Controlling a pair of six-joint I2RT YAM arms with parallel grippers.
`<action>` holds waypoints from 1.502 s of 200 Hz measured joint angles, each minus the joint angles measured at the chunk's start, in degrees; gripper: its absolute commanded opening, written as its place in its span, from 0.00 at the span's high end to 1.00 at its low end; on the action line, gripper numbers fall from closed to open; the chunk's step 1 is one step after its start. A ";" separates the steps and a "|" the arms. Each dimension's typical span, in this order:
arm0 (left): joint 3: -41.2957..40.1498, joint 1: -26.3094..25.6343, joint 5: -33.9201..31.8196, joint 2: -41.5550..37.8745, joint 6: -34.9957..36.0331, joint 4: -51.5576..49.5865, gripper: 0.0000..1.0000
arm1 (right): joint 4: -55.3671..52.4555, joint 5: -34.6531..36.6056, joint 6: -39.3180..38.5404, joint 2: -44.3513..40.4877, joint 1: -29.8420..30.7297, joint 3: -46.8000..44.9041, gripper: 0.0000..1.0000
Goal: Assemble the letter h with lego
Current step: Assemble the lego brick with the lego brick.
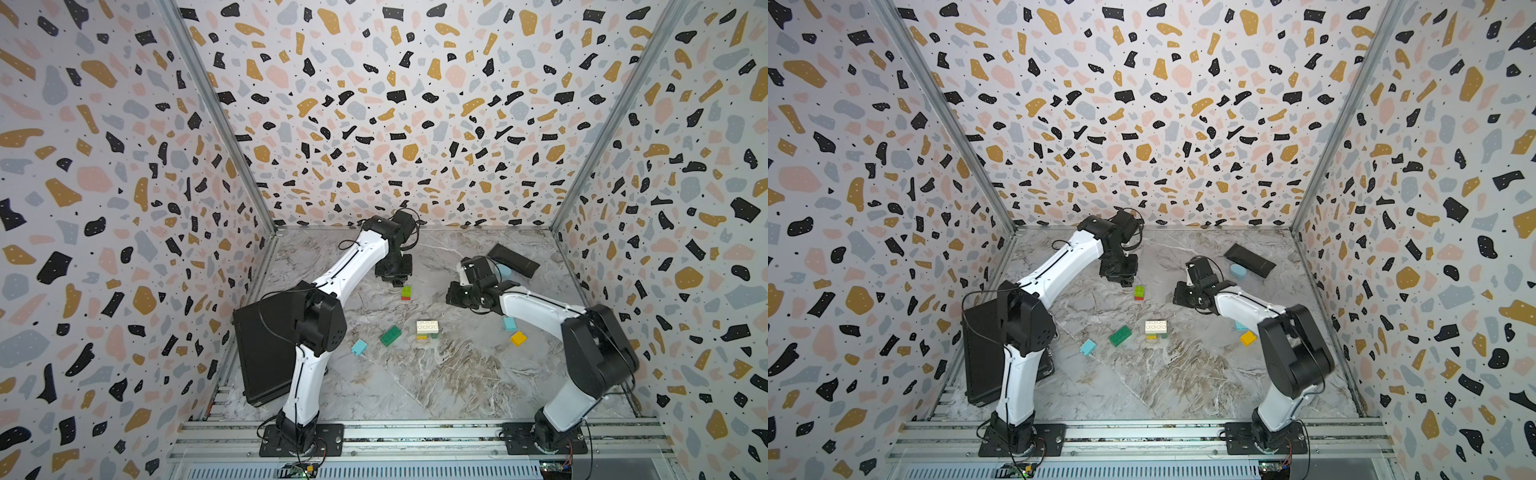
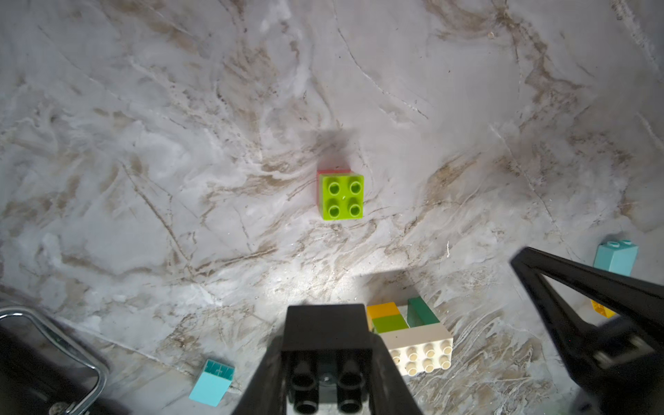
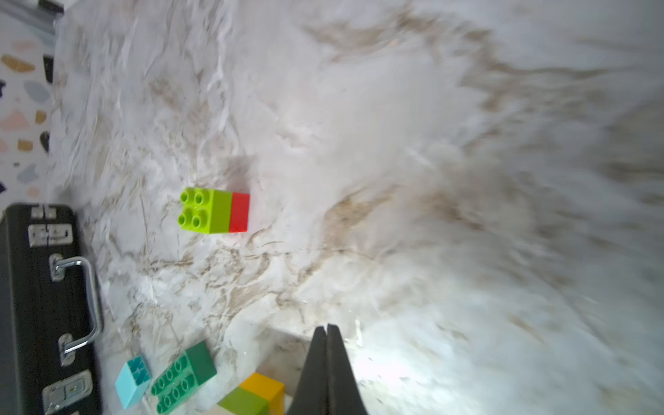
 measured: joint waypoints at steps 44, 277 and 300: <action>9.22 -1.38 -0.70 10.14 -0.59 -4.79 1.00 | 7.72 9.60 2.45 -4.37 -0.04 -18.21 1.00; 18.71 -2.51 -5.46 19.65 1.66 -5.44 1.00 | 14.23 10.14 4.68 1.64 0.76 -14.40 1.00; 19.78 -2.51 -5.27 20.65 1.66 -5.33 1.00 | 14.16 9.90 4.68 1.66 0.76 -14.38 1.00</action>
